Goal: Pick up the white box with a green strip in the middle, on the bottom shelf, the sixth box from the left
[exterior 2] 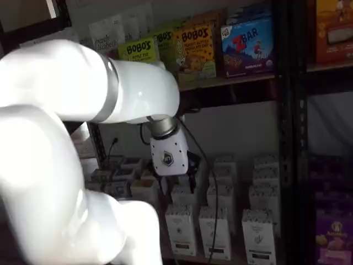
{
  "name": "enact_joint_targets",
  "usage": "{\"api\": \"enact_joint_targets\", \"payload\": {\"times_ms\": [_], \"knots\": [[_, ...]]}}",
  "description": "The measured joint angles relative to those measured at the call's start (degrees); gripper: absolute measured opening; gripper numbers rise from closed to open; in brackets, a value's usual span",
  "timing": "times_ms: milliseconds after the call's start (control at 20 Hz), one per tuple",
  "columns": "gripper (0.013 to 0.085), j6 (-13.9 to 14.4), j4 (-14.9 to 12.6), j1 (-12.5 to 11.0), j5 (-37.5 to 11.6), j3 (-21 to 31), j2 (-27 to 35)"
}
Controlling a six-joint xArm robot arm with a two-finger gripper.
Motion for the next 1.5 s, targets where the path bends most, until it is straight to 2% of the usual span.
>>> {"api": "enact_joint_targets", "payload": {"times_ms": [200,400,550,850,950,1000,1150,1200,1300,1500], "knots": [[0.085,-0.1,-0.3,-0.5,-7.4,2.5,4.1],[0.085,-1.9,0.0,-2.2,-13.2,3.2,10.7],[0.085,-1.1,-1.9,-2.9,-18.7,3.8,15.5],[0.085,-2.3,-0.6,-3.3,-27.7,4.2,23.7],[0.085,-4.1,1.6,-3.2,-29.9,4.0,26.0],[0.085,-2.9,0.3,-3.1,-30.9,3.7,27.7],[0.085,3.3,-6.7,-3.2,-34.5,2.4,33.0],[0.085,4.3,-7.8,-3.3,-35.6,1.9,34.5],[0.085,4.9,-8.4,-3.4,-37.6,1.0,37.4],[0.085,4.4,-7.5,-3.2,-42.1,-1.0,43.7]]}}
